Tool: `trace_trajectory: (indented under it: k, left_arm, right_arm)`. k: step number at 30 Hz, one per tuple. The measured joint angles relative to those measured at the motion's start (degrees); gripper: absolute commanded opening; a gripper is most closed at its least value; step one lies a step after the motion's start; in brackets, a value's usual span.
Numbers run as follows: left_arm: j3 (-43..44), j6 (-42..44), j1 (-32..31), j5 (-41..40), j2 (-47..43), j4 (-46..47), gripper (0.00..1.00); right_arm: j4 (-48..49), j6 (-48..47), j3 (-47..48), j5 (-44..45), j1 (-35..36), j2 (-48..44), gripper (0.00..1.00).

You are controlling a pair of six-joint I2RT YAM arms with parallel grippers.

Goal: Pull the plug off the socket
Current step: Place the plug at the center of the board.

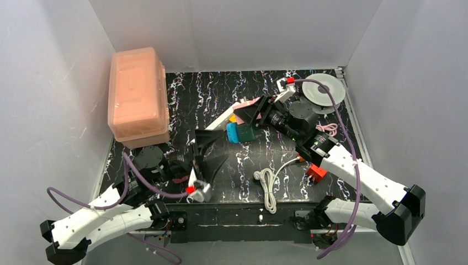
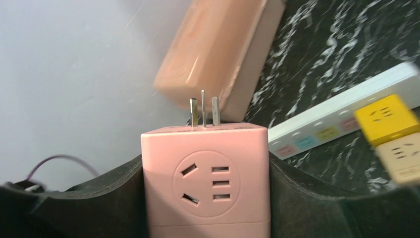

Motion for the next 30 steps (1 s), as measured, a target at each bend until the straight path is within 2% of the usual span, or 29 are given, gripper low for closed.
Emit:
trace_trajectory:
  k: [1, 5, 10, 12, 14, 18, 25, 28, 29, 30]
  left_arm:
    - [1.66, -4.02, -0.11, -2.58, 1.22, -0.04, 0.98]
    - [11.17, -23.19, 0.20, -13.07, 6.95, -1.09, 0.98]
    - [15.04, -45.51, 1.97, -17.59, 7.37, -5.53, 0.98]
    - [16.41, -48.81, 2.32, -16.04, 8.17, -6.71, 0.98]
    - [16.87, -48.89, 2.36, -12.52, 8.72, -6.99, 0.98]
    - [15.30, -43.60, 1.95, -7.93, 8.66, -6.01, 0.98]
    - [9.40, -33.42, 1.77, -6.10, 6.16, -3.15, 0.98]
    - [7.65, -29.31, 1.77, -5.77, 5.27, -1.07, 0.98]
    - [6.71, -27.67, 1.77, -5.62, 4.70, -0.52, 0.98]
    - [5.97, -25.70, 1.75, -5.92, 4.39, 0.00, 0.98]
  right_arm:
    - [0.20, -1.53, -0.22, 4.04, 0.15, -0.13, 0.01]
    - [3.74, -4.76, -2.84, 9.11, 0.76, -1.75, 0.01]
    - [5.64, -10.47, -3.82, 14.95, 3.56, -2.69, 0.01]
    - [4.44, -12.00, -3.02, 17.94, 5.07, -2.51, 0.01]
    - [0.63, -12.94, 0.02, 21.94, 6.60, -1.40, 0.01]
    - [-5.29, -12.96, 6.54, 27.67, 7.93, 0.85, 0.01]
    - [-14.21, -10.86, 12.41, 33.70, 7.91, 3.39, 0.01]
    - [-22.60, -7.78, 16.28, 35.10, 7.91, 7.72, 0.01]
    - [-27.61, -6.03, 17.81, 35.36, 7.91, 10.12, 0.01]
    - [-37.22, -2.58, 18.67, 35.10, 7.91, 14.05, 0.01]
